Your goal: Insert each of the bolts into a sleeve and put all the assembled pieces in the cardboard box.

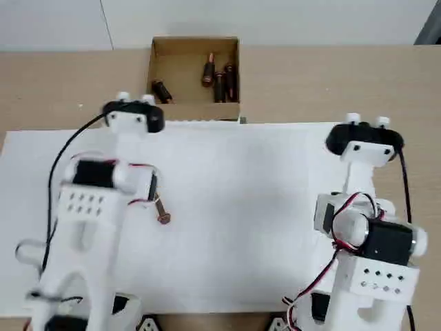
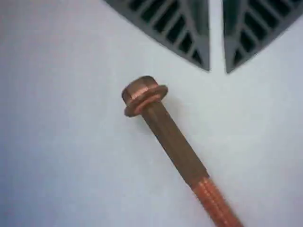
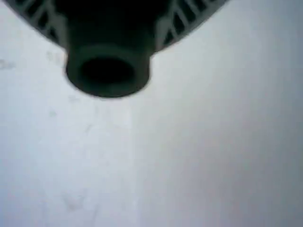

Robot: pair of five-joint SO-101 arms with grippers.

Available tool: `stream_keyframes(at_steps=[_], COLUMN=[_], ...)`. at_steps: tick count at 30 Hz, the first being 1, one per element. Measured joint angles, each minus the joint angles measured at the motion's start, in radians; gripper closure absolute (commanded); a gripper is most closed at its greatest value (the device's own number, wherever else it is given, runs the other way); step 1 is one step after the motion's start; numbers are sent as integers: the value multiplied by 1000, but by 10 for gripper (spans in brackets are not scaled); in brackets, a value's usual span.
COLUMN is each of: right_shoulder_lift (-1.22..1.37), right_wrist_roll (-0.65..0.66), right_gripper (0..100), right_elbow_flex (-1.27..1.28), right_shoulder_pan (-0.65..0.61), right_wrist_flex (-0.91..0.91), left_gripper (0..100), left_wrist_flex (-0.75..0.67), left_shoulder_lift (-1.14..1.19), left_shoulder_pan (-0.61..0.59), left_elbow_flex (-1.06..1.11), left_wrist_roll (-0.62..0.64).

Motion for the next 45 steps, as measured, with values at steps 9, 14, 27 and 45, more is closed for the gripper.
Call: stream_keyframes(at_steps=[9,14,27,45], right_shoulder_lift=[0,0,0,0], right_wrist_roll=[-9,-9,-9,-9], right_gripper=[988,988,988,988], right_elbow_flex=[5,69,175,175], right_shoulder_pan=[-3,-3,-3,2], right_wrist_flex=[-18,-91,-256,-287], left_gripper=[994,994,994,904], left_wrist_flex=[83,114,175,175], left_shoulder_lift=[353,516,674,680], left_shoulder_pan=[3,3,34,98], left_elbow_flex=[-249,-339,-462,-462], left_wrist_roll=[5,94,359,494])
